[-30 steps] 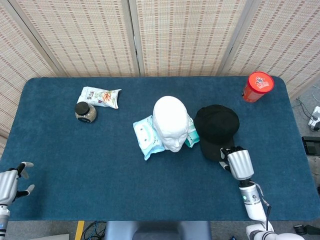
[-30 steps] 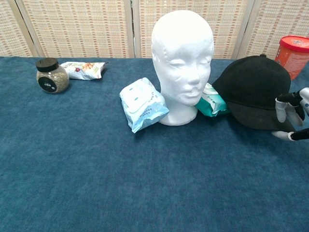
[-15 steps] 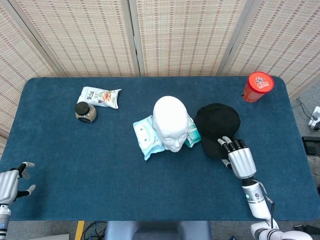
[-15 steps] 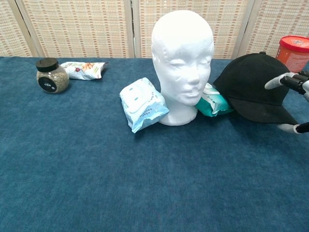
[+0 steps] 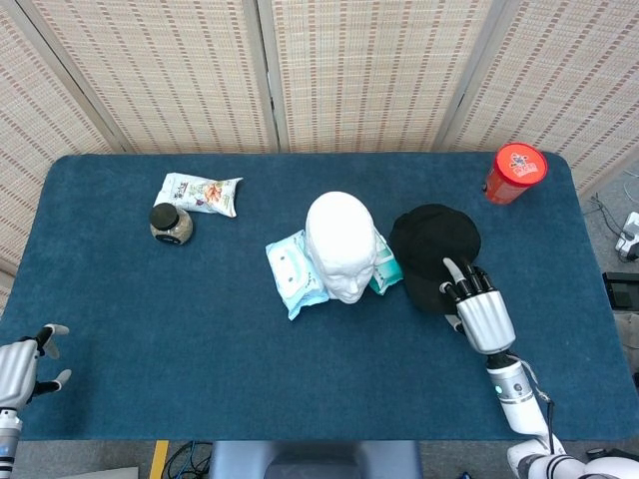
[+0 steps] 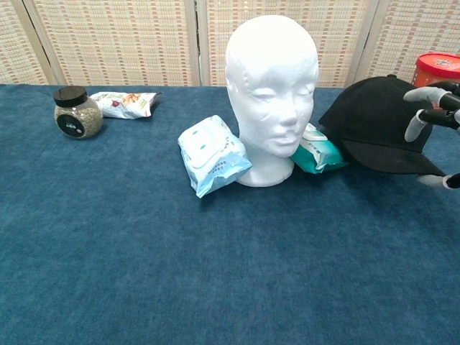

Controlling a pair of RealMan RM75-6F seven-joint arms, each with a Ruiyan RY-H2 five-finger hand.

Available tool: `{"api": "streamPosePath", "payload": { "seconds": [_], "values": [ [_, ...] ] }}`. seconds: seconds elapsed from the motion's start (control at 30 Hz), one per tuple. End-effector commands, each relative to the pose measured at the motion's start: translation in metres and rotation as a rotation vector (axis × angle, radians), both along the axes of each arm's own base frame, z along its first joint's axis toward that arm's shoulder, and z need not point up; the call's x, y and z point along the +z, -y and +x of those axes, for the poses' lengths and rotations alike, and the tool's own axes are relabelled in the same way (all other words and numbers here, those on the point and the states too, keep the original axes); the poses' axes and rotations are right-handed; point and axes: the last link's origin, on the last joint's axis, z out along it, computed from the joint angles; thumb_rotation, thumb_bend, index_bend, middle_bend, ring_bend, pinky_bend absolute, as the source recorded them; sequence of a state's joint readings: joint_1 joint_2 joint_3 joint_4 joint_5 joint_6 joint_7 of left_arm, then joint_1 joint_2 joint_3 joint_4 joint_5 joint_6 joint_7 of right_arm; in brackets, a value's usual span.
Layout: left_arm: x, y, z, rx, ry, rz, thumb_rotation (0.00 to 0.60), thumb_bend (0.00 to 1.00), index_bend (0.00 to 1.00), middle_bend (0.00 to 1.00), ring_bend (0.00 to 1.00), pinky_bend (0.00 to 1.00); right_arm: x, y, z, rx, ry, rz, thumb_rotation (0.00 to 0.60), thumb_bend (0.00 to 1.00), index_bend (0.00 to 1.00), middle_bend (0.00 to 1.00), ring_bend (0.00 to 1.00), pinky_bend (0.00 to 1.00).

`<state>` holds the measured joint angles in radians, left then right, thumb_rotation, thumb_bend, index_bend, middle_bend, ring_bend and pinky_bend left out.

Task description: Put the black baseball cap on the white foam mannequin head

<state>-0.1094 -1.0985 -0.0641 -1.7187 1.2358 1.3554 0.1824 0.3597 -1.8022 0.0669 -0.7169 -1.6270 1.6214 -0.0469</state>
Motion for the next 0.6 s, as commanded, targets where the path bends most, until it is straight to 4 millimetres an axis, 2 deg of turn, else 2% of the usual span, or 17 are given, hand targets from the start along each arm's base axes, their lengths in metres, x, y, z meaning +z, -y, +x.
{"api": "streamPosePath", "payload": {
  "seconds": [0.03,0.4,0.6],
  "values": [
    [0.000,0.000,0.000,0.000,0.002,0.000,0.600,0.17,0.32,0.54,0.44,0.56,0.002,0.001,0.000,-0.005,-0.010,-0.004,0.600,0.07,0.47,0.16,0.08,0.24],
    [0.000,-0.001,0.001,-0.003,0.006,0.001,0.600,0.17,0.32,0.54,0.44,0.56,0.008,0.000,-0.001,-0.005,0.015,-0.021,0.600,0.30,0.52,0.15,0.06,0.20],
    [-0.001,-0.001,0.001,-0.002,0.006,-0.002,0.600,0.17,0.32,0.54,0.44,0.56,0.014,0.001,-0.003,-0.008,0.011,-0.035,0.600,0.37,0.52,0.15,0.06,0.20]
  ]
}}
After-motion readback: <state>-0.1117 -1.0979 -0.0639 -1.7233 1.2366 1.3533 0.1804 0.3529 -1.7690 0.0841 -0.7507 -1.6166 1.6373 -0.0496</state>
